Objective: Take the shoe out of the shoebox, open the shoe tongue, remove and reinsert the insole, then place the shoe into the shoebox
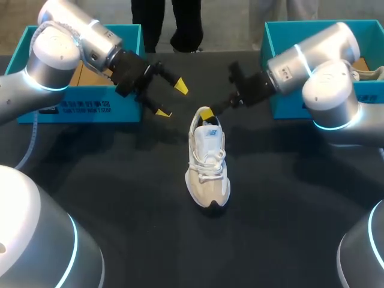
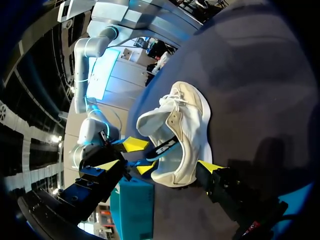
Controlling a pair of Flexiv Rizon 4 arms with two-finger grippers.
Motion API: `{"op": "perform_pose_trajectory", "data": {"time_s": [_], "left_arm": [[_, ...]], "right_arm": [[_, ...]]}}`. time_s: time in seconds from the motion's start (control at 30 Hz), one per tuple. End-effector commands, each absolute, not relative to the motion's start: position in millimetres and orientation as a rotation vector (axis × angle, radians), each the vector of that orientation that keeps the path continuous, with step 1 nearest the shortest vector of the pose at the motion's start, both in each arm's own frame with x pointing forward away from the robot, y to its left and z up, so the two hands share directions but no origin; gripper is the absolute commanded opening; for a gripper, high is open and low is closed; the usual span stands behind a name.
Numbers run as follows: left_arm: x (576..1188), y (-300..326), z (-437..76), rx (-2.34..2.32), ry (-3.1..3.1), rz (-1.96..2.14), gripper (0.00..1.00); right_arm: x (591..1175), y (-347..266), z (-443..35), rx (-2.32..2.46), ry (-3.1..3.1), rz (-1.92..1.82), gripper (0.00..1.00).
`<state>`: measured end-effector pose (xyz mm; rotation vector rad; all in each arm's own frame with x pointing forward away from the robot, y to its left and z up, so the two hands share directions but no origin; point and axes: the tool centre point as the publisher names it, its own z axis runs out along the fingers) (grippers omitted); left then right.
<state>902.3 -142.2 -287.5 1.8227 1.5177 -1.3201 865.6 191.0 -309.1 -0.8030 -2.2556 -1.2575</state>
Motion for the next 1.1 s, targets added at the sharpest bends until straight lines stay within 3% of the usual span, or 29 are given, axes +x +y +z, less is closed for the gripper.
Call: {"op": "perform_pose_trajectory", "data": {"time_s": [0.03,0.7,0.77,0.8,0.83,0.87,1.1], "left_arm": [[903,-142,-287,1.828,1.515,-1.318,1.00],[905,-143,-285,1.821,1.514,-1.317,1.00],[905,-144,-285,1.824,1.514,-1.315,1.00],[905,-144,-284,1.830,1.514,-1.313,1.00],[905,-144,-283,1.846,1.515,-1.301,1.00],[905,-144,-282,1.857,1.518,-1.292,1.00],[910,-141,-268,1.869,1.514,-1.267,1.00]], "right_arm": [[869,193,-307,-0.797,-2.265,-1.254,0.38],[889,193,-279,-0.754,-2.336,-1.325,0.36],[888,192,-277,-0.775,-2.337,-1.344,0.27],[888,191,-277,-0.785,-2.342,-1.347,0.18],[889,190,-277,-0.795,-2.341,-1.350,0.03],[888,191,-275,-0.805,-2.343,-1.360,0.00],[886,190,-268,-0.917,-2.370,-1.372,0.00]]}}
